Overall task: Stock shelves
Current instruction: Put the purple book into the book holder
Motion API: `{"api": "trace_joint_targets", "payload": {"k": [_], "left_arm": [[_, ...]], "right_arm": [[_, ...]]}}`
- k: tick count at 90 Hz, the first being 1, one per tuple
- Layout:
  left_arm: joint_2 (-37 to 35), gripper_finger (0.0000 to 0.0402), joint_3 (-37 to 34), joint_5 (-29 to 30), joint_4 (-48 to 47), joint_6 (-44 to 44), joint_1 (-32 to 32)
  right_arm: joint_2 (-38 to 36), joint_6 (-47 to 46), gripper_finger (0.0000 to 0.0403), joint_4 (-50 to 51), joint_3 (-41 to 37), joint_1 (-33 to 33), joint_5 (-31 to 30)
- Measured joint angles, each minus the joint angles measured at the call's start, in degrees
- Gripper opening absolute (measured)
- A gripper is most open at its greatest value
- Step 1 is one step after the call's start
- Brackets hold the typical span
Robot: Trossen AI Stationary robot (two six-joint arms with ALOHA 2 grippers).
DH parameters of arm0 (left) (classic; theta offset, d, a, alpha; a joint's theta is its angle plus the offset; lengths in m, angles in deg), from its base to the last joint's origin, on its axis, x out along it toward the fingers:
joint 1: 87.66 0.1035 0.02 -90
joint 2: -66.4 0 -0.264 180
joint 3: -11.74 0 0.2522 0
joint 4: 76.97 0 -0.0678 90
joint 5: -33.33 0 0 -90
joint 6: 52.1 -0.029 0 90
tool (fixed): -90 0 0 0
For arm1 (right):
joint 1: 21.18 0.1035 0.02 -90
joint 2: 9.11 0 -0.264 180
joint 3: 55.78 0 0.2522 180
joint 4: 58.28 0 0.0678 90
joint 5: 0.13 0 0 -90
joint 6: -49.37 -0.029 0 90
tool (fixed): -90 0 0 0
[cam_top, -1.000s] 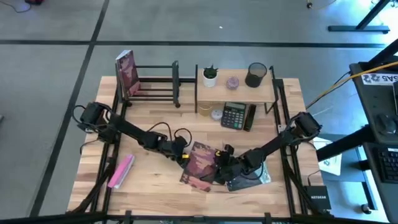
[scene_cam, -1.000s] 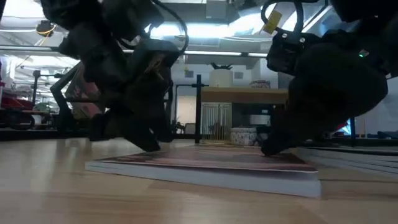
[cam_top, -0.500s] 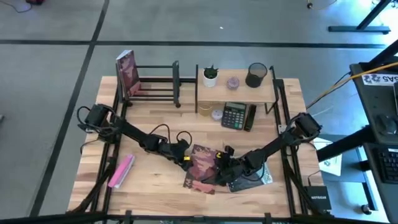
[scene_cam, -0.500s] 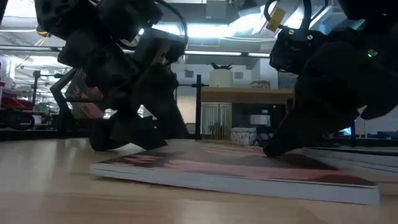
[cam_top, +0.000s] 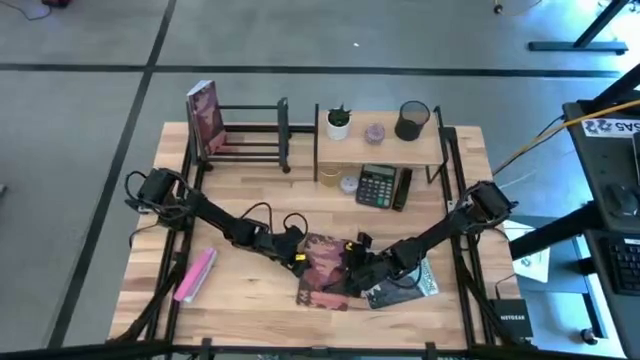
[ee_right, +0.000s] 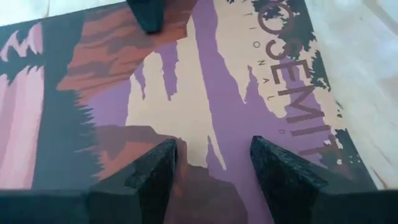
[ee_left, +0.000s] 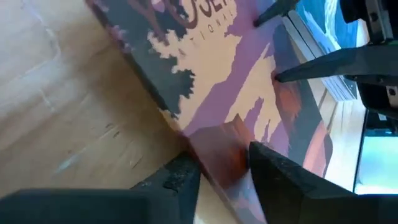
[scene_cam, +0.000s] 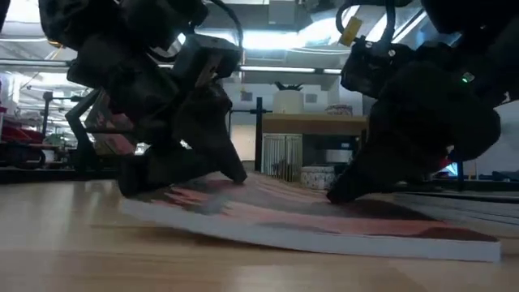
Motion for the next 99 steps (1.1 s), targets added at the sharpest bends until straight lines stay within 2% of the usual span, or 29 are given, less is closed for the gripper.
{"api": "trace_joint_targets", "payload": {"k": [7, 12, 24, 42, 61, 73, 99], "left_arm": [[0.0, 0.0029, 0.0, 0.3, -0.1, 0.1, 0.0], [-0.1, 0.0014, 0.0, 0.5, 0.0, 0.4, 0.0], [-2.8, 0.0006, 0.0, 2.8, -2.7, -0.8, -0.5], [-13.1, 0.0002, -0.1, 11.7, -16.2, -2.9, -2.4], [-27.2, 0.0001, 2.7, 26.3, -38.1, -2.1, -6.1], [-33.0, 0.0, 7.9, 36.3, -49.6, -1.8, -8.9], [-35.9, 0.0, 24.4, 56.2, -75.3, -2.8, -13.1]], "right_arm": [[0.1, 0.4, 0.0198, -0.5, 0.0, 0.0, -0.6], [0.1, 0.6, 0.0198, -0.6, 0.0, 0.1, -0.9], [-1.3, 1.0, 0.0198, 0.1, 0.0, 0.7, -0.9], [-8.1, 2.7, 0.0198, 1.4, 0.1, 5.1, -5.5], [-13.6, 5.8, 0.0198, 2.9, 0.1, 10.1, -14.9], [-14.1, 5.8, 0.0198, 4.4, 0.1, 11.3, -18.7], [-14.2, 3.9, 0.0198, 7.3, 0.1, 10.9, -19.2]]}}
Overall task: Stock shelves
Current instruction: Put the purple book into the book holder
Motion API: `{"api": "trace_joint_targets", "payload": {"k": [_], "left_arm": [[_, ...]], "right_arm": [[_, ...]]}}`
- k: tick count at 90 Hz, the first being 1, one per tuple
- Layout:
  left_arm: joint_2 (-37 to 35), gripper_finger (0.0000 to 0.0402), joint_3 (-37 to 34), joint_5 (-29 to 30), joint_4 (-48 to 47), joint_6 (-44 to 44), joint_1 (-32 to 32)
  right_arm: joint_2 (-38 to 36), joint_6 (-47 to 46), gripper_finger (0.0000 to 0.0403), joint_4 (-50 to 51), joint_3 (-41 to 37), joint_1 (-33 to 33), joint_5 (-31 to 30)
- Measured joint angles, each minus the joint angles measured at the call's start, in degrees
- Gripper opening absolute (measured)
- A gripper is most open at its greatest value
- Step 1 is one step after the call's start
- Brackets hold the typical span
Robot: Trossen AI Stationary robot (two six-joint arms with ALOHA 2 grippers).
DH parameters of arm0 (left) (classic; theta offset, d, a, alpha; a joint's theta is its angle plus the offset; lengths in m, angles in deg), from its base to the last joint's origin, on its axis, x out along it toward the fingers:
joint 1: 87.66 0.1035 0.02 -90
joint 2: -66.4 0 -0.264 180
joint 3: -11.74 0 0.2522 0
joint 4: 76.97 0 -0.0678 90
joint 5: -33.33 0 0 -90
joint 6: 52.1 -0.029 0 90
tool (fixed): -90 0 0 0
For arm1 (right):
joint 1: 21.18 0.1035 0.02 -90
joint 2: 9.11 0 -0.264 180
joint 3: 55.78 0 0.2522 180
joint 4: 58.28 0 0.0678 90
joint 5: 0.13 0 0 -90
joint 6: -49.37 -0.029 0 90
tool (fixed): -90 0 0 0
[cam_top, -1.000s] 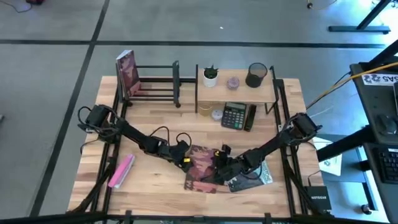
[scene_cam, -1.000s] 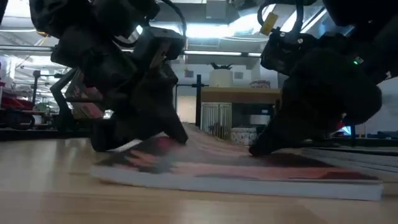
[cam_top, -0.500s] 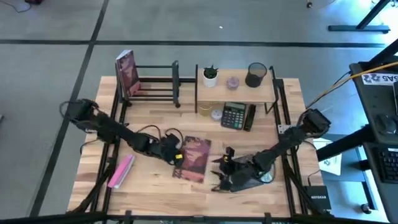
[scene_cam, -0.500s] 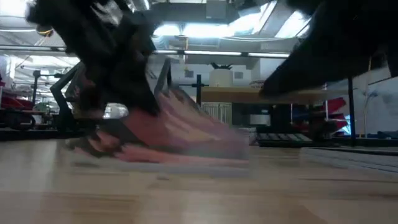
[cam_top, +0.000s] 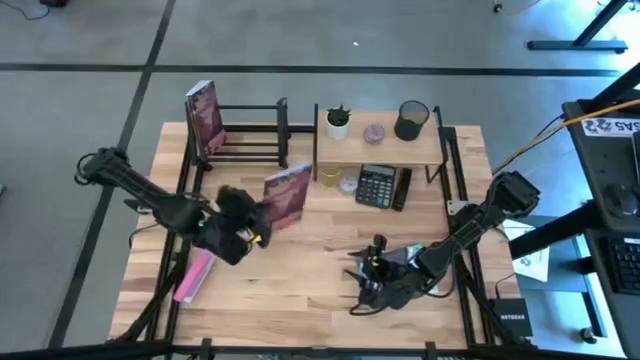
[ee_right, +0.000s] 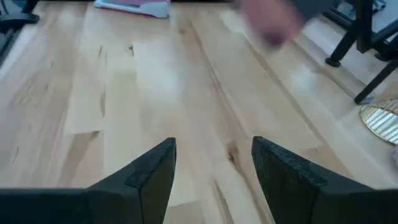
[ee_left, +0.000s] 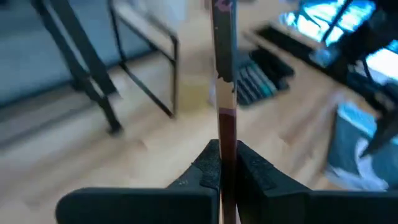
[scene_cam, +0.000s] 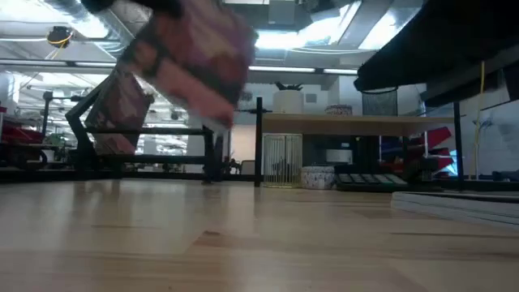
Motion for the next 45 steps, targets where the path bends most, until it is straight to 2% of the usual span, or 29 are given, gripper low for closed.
{"api": "trace_joint_targets", "payload": {"k": [13, 23, 37, 45], "left_arm": [[0.1, 0.0, 6.0, 8.1, -13.2, 2.8, 0.3], [0.0, 0.0, 7.5, 12.2, -23.2, 7.9, 3.1], [0.4, 0.0, 6.6, 12.1, -35.8, 17.4, 10.5], [0.0, 0.0, 4.4, 12.9, -36.3, 20.0, 15.4]], "right_arm": [[0.1, -0.2, 0.0198, -0.1, 0.0, 0.0, 0.0], [0.1, -0.3, 0.0198, -0.1, 0.0, 0.0, 0.0], [0.1, -0.6, 0.0198, -0.2, 0.0, 0.0, 0.0], [0.1, -0.6, 0.0198, -0.2, 0.0, 0.0, 0.0]]}}
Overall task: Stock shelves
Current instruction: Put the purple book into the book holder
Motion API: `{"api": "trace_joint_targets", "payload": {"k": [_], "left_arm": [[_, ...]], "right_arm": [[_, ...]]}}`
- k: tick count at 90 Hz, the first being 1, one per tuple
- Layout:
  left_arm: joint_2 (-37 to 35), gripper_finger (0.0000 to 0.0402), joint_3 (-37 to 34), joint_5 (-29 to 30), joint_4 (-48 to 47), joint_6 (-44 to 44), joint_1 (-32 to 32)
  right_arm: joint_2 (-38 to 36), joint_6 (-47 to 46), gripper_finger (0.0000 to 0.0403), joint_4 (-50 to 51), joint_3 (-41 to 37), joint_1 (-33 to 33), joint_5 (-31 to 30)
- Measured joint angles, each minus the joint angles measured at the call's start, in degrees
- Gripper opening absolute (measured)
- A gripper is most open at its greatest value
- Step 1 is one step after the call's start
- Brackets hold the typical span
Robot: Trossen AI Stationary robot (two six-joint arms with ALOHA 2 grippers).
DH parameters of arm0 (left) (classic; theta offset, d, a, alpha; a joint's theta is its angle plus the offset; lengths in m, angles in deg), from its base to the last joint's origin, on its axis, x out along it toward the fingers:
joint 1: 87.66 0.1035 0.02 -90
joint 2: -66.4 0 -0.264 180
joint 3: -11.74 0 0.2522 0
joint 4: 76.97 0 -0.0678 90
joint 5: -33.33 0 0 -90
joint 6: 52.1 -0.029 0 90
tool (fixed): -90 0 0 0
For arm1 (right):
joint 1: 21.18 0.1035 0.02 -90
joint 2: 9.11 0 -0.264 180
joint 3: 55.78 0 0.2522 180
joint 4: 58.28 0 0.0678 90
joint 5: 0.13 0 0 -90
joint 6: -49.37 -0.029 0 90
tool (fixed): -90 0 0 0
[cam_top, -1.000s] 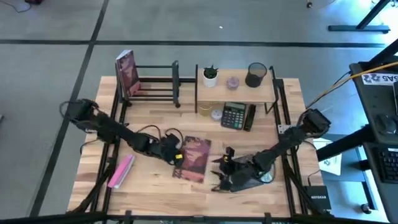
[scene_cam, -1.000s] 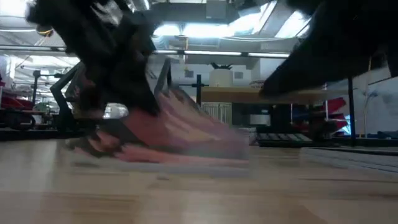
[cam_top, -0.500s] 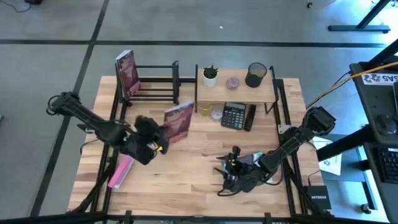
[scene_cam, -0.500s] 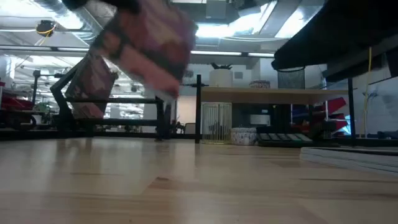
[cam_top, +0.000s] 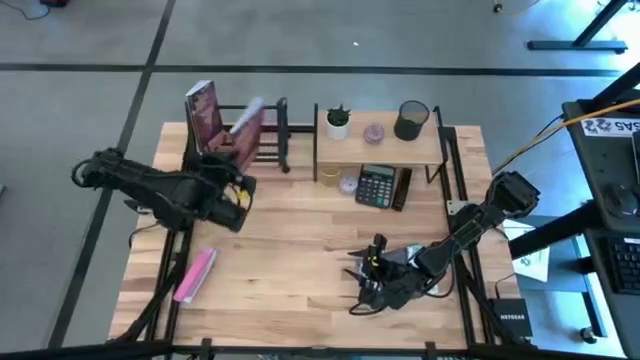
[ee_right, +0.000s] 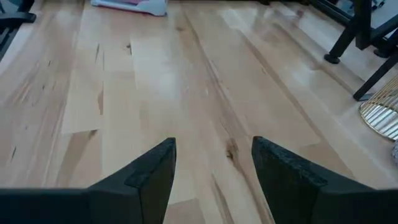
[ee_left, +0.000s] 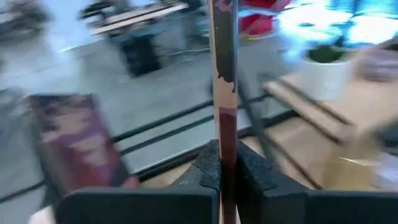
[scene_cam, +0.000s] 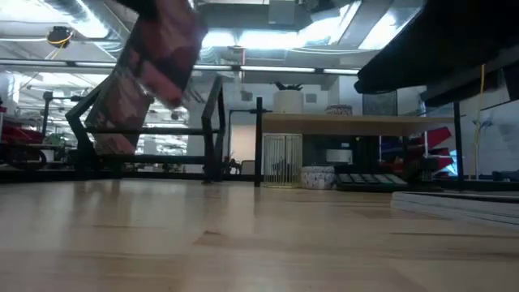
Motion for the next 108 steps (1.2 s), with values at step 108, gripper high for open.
{"api": "trace_joint_targets", "payload": {"k": [108], "left_arm": [[-3.2, 0.0, -5.9, -25.1, 33.9, -51.7, 50.2]], "right_arm": [[0.0, -1.3, 0.0198, 0.0, 0.0, -1.5, 3.1]]}}
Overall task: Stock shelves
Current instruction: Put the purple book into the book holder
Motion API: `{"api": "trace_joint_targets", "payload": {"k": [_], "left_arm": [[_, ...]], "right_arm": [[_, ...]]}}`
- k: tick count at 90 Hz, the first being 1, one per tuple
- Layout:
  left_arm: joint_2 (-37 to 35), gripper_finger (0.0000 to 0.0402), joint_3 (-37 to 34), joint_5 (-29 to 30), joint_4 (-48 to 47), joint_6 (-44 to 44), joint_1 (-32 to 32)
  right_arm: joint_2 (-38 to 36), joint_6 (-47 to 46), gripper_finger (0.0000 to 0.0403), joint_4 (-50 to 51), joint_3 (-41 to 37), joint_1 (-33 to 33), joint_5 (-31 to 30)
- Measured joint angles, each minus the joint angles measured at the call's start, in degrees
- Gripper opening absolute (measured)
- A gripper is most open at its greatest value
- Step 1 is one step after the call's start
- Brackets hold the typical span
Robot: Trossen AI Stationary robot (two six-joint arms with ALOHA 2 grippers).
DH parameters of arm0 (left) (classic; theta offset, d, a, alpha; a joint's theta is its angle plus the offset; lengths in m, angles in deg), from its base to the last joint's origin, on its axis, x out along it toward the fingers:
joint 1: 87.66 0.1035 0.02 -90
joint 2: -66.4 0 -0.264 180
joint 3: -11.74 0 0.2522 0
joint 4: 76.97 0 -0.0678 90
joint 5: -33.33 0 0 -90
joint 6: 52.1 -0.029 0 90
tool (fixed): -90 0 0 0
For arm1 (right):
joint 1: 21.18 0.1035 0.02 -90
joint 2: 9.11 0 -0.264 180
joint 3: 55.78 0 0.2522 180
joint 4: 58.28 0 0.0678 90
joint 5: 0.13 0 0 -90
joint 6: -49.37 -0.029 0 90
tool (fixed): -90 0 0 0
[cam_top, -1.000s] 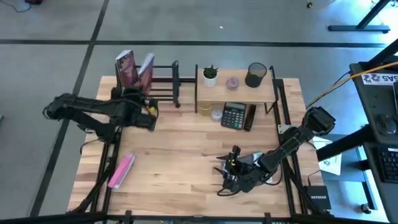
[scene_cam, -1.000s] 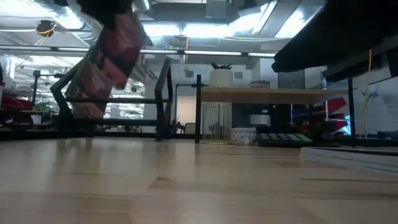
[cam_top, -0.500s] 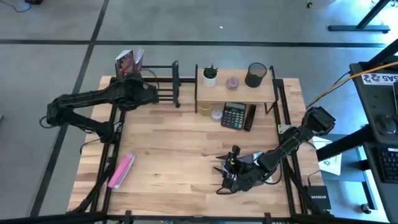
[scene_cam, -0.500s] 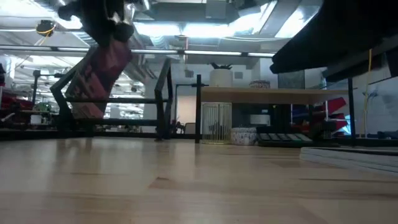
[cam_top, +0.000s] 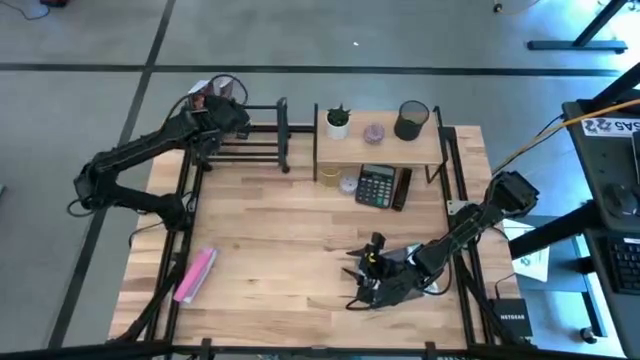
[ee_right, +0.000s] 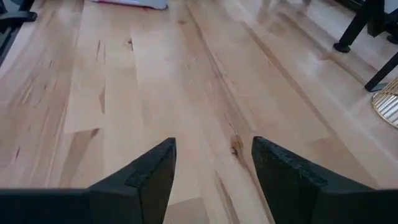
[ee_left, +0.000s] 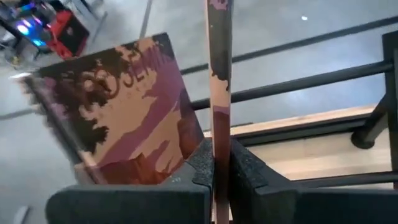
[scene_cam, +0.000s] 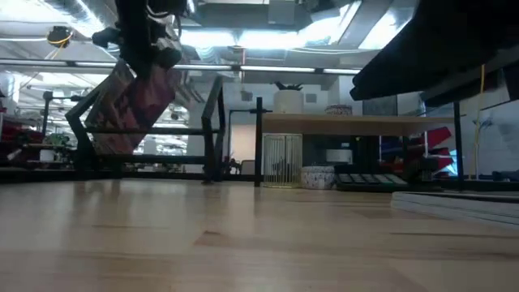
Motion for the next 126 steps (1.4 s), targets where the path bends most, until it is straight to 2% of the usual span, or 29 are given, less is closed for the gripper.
{"api": "trace_joint_targets", "payload": {"k": [26, 37, 51, 103, 110, 126], "left_arm": [[0.3, 0.0001, -0.2, -2.0, 1.8, 0.4, 4.2], [0.3, 0.0002, -2.1, -3.4, 2.3, 1.2, 5.5], [0.1, 0.0003, -5.1, -2.3, 3.4, 2.5, 6.9], [-3.4, 0.0005, -5.5, -4.4, 2.3, 1.9, 6.6], [-3.9, 0.0019, -5.5, -4.5, 2.3, 1.8, 6.6], [-5.3, 0.0083, -5.6, -3.9, 1.9, 2.1, 6.6]], "right_arm": [[0.0, 0.0, 0.0198, 0.0, 0.0, 0.0, 0.0], [0.0, 0.0, 0.0198, 0.0, 0.0, 0.0, 0.1], [0.0, 0.0, 0.0198, 0.0, 0.0, 0.0, 1.0], [0.0, -0.2, 0.0198, -0.1, 0.0, 0.0, 0.9], [0.0, -0.2, 0.0198, -0.1, 0.0, 0.0, 0.9], [0.0, -0.2, 0.0198, -0.1, 0.0, 0.0, 0.9]]}}
